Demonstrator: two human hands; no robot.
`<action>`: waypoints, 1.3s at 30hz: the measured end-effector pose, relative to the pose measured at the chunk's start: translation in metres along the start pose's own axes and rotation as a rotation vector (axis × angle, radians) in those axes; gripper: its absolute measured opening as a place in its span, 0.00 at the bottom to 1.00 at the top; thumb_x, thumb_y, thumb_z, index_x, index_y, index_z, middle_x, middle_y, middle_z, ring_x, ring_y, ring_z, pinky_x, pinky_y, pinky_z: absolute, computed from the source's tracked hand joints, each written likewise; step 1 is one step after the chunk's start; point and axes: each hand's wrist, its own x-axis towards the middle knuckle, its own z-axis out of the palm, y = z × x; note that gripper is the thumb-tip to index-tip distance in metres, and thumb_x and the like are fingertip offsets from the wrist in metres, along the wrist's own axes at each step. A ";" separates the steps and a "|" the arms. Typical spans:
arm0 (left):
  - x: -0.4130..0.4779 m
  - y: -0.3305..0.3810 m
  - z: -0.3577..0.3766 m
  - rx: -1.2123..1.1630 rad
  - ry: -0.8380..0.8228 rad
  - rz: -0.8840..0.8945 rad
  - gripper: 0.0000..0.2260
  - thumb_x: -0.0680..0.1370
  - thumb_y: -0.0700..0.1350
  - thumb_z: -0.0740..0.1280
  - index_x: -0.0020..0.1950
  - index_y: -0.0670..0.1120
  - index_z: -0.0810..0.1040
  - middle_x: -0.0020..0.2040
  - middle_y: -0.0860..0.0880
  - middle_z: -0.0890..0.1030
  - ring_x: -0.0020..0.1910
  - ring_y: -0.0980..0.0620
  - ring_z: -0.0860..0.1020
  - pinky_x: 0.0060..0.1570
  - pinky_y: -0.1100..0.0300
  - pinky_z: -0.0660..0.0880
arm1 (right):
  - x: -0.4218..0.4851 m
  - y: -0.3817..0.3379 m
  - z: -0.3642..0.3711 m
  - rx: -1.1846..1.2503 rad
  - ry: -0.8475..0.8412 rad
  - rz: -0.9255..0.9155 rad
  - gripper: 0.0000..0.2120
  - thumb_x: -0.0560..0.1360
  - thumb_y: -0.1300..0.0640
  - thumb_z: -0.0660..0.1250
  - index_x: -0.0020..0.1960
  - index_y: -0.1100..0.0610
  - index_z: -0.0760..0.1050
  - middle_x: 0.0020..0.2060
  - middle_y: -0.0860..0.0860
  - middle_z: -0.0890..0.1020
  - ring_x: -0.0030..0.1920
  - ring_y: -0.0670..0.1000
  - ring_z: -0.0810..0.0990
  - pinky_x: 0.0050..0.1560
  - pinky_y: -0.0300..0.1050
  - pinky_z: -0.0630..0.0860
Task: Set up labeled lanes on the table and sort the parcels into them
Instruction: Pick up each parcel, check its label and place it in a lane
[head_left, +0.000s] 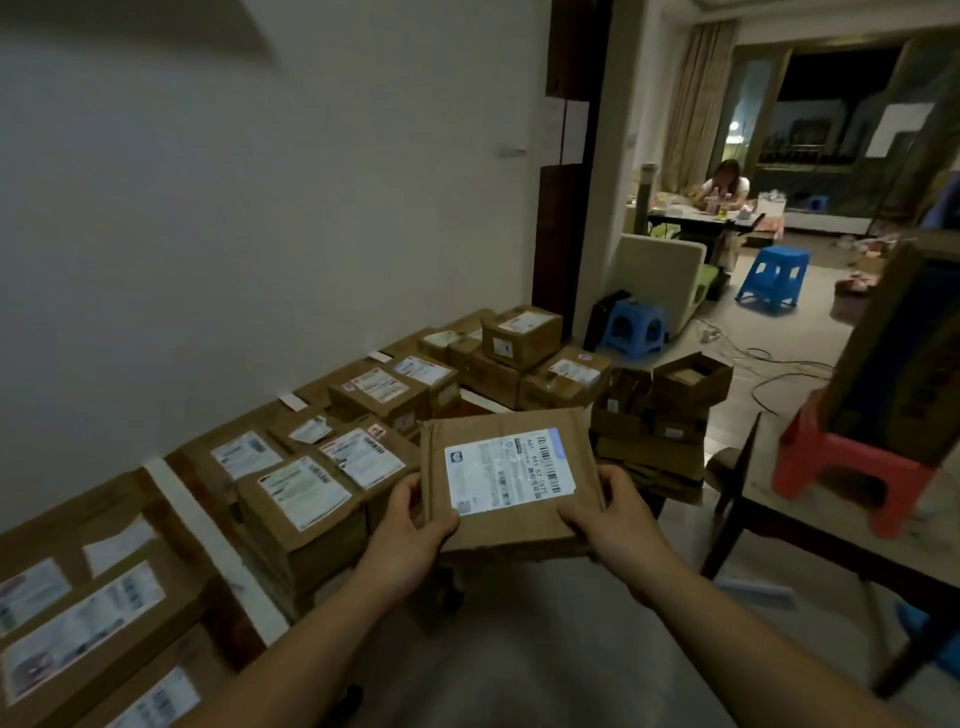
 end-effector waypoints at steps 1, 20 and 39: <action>0.022 0.001 0.004 0.008 -0.001 -0.010 0.30 0.77 0.44 0.67 0.75 0.53 0.56 0.67 0.50 0.71 0.53 0.56 0.74 0.53 0.61 0.76 | 0.021 0.000 0.000 -0.012 -0.004 0.015 0.24 0.75 0.58 0.69 0.67 0.51 0.63 0.54 0.48 0.75 0.50 0.50 0.78 0.30 0.37 0.73; 0.252 0.024 0.049 -0.082 0.244 -0.270 0.14 0.80 0.39 0.58 0.61 0.55 0.74 0.51 0.48 0.81 0.48 0.47 0.81 0.47 0.47 0.80 | 0.323 0.007 -0.018 -0.289 -0.371 0.101 0.19 0.72 0.54 0.73 0.56 0.47 0.66 0.57 0.52 0.72 0.51 0.51 0.77 0.41 0.42 0.78; 0.307 -0.043 0.088 0.021 0.585 -0.452 0.31 0.73 0.39 0.72 0.72 0.49 0.62 0.68 0.47 0.70 0.66 0.46 0.71 0.61 0.53 0.73 | 0.369 0.083 0.036 -0.270 -0.887 0.081 0.28 0.74 0.56 0.70 0.67 0.41 0.61 0.60 0.43 0.72 0.61 0.46 0.72 0.56 0.42 0.76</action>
